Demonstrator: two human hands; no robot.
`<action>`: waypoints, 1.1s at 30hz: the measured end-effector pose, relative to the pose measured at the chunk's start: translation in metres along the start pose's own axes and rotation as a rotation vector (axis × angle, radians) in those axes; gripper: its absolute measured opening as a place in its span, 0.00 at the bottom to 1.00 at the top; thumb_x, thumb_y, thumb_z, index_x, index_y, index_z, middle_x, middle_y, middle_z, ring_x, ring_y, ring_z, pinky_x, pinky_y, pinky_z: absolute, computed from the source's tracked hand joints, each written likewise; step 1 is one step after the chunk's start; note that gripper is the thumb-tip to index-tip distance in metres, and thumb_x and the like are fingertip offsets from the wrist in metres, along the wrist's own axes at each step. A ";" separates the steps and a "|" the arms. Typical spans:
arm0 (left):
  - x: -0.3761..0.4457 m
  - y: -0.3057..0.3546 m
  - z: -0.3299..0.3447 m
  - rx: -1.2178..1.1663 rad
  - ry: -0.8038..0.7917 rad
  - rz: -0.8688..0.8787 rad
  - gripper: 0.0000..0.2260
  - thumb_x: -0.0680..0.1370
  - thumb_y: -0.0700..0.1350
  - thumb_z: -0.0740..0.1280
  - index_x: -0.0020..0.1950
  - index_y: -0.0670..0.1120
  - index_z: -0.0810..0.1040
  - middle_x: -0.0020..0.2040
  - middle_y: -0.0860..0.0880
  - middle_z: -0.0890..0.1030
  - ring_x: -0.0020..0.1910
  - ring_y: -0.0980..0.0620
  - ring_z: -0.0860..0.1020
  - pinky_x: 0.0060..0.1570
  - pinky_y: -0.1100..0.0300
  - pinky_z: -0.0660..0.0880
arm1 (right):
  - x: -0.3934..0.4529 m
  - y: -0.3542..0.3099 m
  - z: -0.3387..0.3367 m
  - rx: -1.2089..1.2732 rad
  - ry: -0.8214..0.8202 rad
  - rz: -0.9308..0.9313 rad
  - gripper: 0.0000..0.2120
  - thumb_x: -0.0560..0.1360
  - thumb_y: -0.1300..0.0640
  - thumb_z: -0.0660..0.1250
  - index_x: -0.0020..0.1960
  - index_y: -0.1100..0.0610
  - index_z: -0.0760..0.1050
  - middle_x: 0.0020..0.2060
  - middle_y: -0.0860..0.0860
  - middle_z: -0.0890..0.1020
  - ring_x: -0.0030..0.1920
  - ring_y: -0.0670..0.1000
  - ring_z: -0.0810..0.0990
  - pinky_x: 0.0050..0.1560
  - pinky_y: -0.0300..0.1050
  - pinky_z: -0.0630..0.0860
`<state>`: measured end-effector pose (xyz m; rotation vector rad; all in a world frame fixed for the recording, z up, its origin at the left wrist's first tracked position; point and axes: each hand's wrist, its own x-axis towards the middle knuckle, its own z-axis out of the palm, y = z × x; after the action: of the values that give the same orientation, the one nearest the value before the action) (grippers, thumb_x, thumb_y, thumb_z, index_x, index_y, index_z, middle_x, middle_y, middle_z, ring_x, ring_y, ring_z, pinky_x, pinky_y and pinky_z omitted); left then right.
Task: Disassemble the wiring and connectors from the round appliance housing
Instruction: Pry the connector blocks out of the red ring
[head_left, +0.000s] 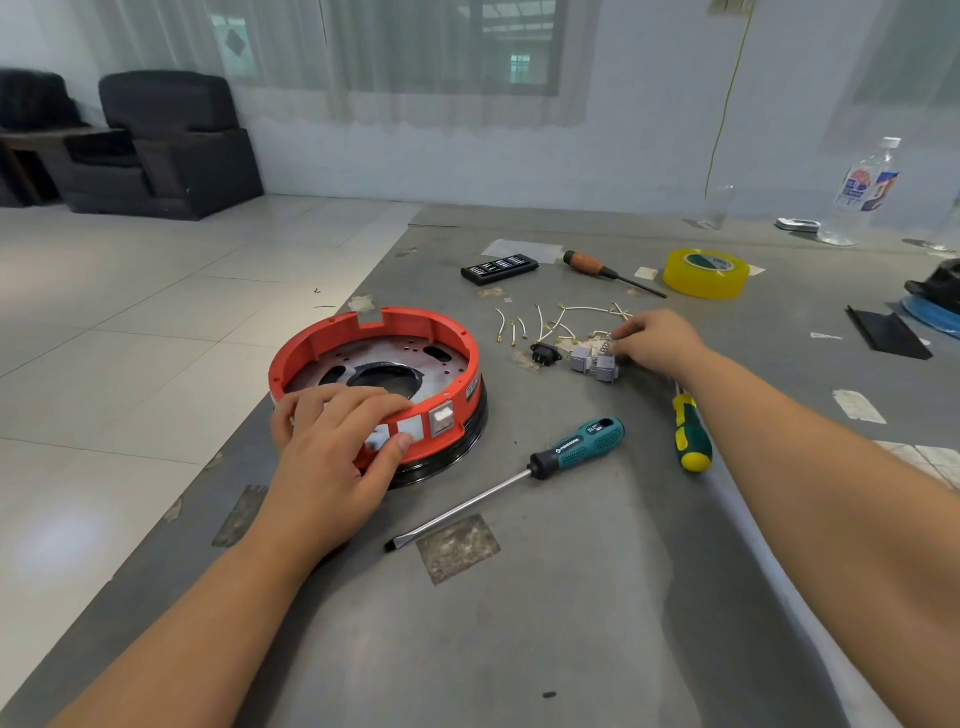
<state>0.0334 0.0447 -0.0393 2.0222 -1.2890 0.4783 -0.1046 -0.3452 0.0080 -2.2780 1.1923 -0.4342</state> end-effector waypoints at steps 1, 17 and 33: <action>0.000 0.000 0.000 0.001 -0.001 0.001 0.17 0.81 0.58 0.62 0.64 0.53 0.82 0.62 0.57 0.79 0.67 0.49 0.69 0.68 0.44 0.60 | 0.000 0.000 0.000 -0.016 -0.006 -0.009 0.03 0.76 0.56 0.73 0.50 0.50 0.82 0.53 0.53 0.84 0.52 0.52 0.79 0.49 0.44 0.73; 0.000 0.000 -0.014 -0.022 -0.037 0.003 0.14 0.78 0.47 0.68 0.62 0.47 0.85 0.59 0.50 0.83 0.69 0.44 0.73 0.77 0.27 0.53 | -0.161 -0.041 0.039 -0.092 -0.102 -0.660 0.16 0.81 0.41 0.62 0.59 0.49 0.81 0.52 0.45 0.82 0.53 0.44 0.77 0.58 0.42 0.72; 0.033 -0.010 -0.036 0.006 -0.299 -0.112 0.14 0.81 0.50 0.64 0.66 0.61 0.74 0.55 0.63 0.79 0.70 0.53 0.76 0.77 0.45 0.24 | -0.174 -0.025 0.057 -0.350 -0.033 -0.854 0.18 0.78 0.31 0.56 0.53 0.43 0.75 0.49 0.43 0.75 0.52 0.47 0.74 0.59 0.50 0.66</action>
<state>0.0589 0.0522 0.0030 2.2187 -1.3358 0.1299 -0.1569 -0.1724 -0.0301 -3.0219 0.2175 -0.5065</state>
